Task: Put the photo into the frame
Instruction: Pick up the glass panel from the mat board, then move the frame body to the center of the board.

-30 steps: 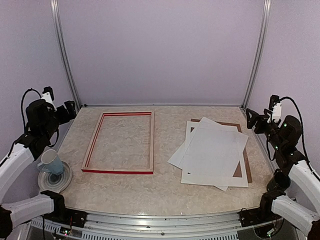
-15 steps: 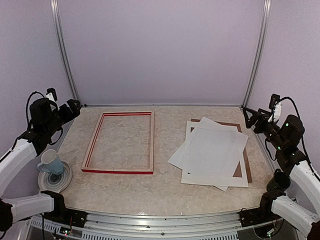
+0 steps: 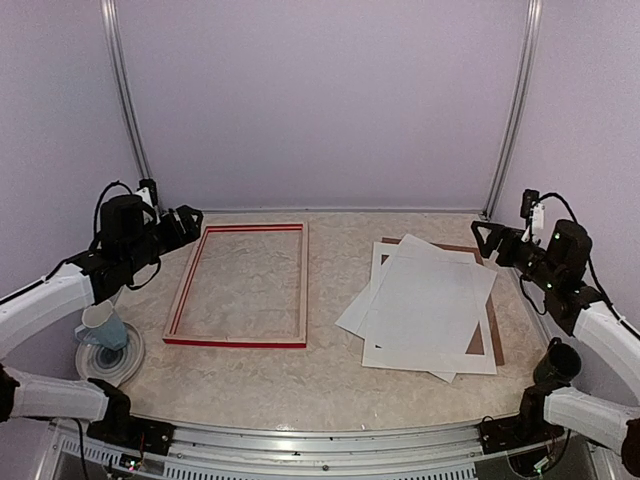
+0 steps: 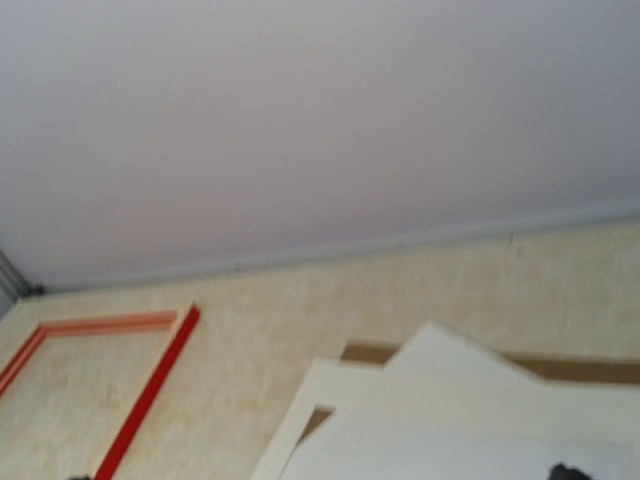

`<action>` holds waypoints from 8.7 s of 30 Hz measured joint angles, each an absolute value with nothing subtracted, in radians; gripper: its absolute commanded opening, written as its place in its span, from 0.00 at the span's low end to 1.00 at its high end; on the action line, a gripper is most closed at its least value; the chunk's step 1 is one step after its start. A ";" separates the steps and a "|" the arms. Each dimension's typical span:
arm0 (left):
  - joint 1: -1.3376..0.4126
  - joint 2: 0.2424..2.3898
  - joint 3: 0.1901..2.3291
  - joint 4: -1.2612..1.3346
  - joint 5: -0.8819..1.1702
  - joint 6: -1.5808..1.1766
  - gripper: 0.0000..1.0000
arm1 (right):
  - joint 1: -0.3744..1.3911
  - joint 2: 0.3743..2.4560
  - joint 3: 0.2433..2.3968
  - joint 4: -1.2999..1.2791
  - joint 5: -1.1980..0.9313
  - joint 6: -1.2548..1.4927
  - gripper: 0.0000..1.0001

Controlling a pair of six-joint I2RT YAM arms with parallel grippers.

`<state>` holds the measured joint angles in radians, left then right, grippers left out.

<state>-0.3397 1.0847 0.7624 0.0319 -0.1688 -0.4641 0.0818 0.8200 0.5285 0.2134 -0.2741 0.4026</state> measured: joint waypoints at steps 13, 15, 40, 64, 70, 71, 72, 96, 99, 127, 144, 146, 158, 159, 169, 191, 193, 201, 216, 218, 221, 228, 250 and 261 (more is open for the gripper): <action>-0.626 1.317 0.855 0.083 -0.331 -0.413 0.99 | 0.084 1.054 0.663 0.013 -0.301 0.440 0.99; -0.653 1.344 0.860 0.092 -0.335 -0.405 0.99 | 0.084 1.058 0.663 -0.004 -0.297 0.456 0.99; -0.772 1.607 1.008 0.212 0.044 -0.287 0.99 | 0.084 1.224 0.663 -0.141 -0.197 0.548 0.99; -0.895 1.949 1.300 0.123 0.128 -0.285 0.99 | -0.027 1.233 0.604 -0.187 -0.123 0.553 0.99; -0.904 2.018 1.348 0.107 0.142 -0.292 0.99 | -0.056 1.233 0.580 -0.181 -0.122 0.570 0.99; -0.904 2.030 1.352 0.105 0.148 -0.294 0.99 | -0.068 1.233 0.571 -0.176 -0.123 0.573 0.99; -0.904 2.041 1.355 0.102 0.153 -0.296 0.99 | -0.076 1.235 0.566 -0.173 -0.124 0.576 0.99; -0.949 2.177 1.478 0.012 0.186 -0.307 0.97 | -0.136 1.399 0.556 -0.041 -0.146 0.609 0.99; -0.949 2.185 1.478 0.010 0.207 -0.308 0.95 | -0.141 1.413 0.556 -0.028 -0.157 0.615 0.99; -0.951 2.261 1.548 -0.057 0.252 -0.310 0.77 | -0.214 1.495 0.542 0.178 -0.398 0.660 0.99; -0.951 2.266 1.546 -0.037 0.258 -0.321 0.76 | -0.226 1.300 0.487 0.212 -0.541 0.701 0.99; -0.951 2.266 1.544 -0.032 0.258 -0.327 0.76 | -0.227 1.297 0.476 0.230 -0.556 0.707 0.99; -0.951 2.266 1.538 -0.019 0.260 -0.336 0.76 | -0.231 1.248 0.404 0.317 -0.680 0.777 0.99; -0.951 2.266 1.538 -0.017 0.260 -0.336 0.76 | -0.232 1.243 0.401 0.324 -0.686 0.781 0.99; -0.951 2.266 1.533 -0.008 0.262 -0.338 0.76 | -0.239 1.216 0.393 0.373 -0.774 0.820 0.96; -0.951 2.272 1.532 0.014 0.282 -0.345 0.77 | -0.239 1.223 0.391 0.204 -0.879 0.759 0.75; -0.951 2.272 1.532 0.015 0.282 -0.347 0.77 | -0.239 1.234 0.391 0.198 -0.893 0.749 0.72; -0.951 2.272 1.532 0.017 0.284 -0.355 0.77 | -0.236 1.262 0.390 0.147 -0.928 0.712 0.57; -0.951 2.273 1.532 0.017 0.284 -0.355 0.78 | -0.217 1.284 0.384 0.115 -0.977 0.672 0.34; -0.951 2.272 1.532 0.017 0.284 -0.355 0.78 | -0.216 1.284 0.384 0.115 -0.980 0.672 0.33; -0.951 2.272 1.532 0.017 0.284 -0.355 0.79 | -0.216 1.284 0.384 0.115 -0.982 0.671 0.26; -0.951 2.271 1.528 0.024 0.286 -0.355 0.80 | -0.216 1.284 0.384 0.113 -0.989 0.667 0.08; -0.948 2.206 1.492 -0.023 0.249 -0.355 0.99 | -0.212 1.226 0.384 0.128 -1.013 0.687 0.00; -0.920 2.037 1.487 -0.046 0.209 -0.354 0.99 | -0.212 1.133 0.383 0.249 -1.057 0.808 0.00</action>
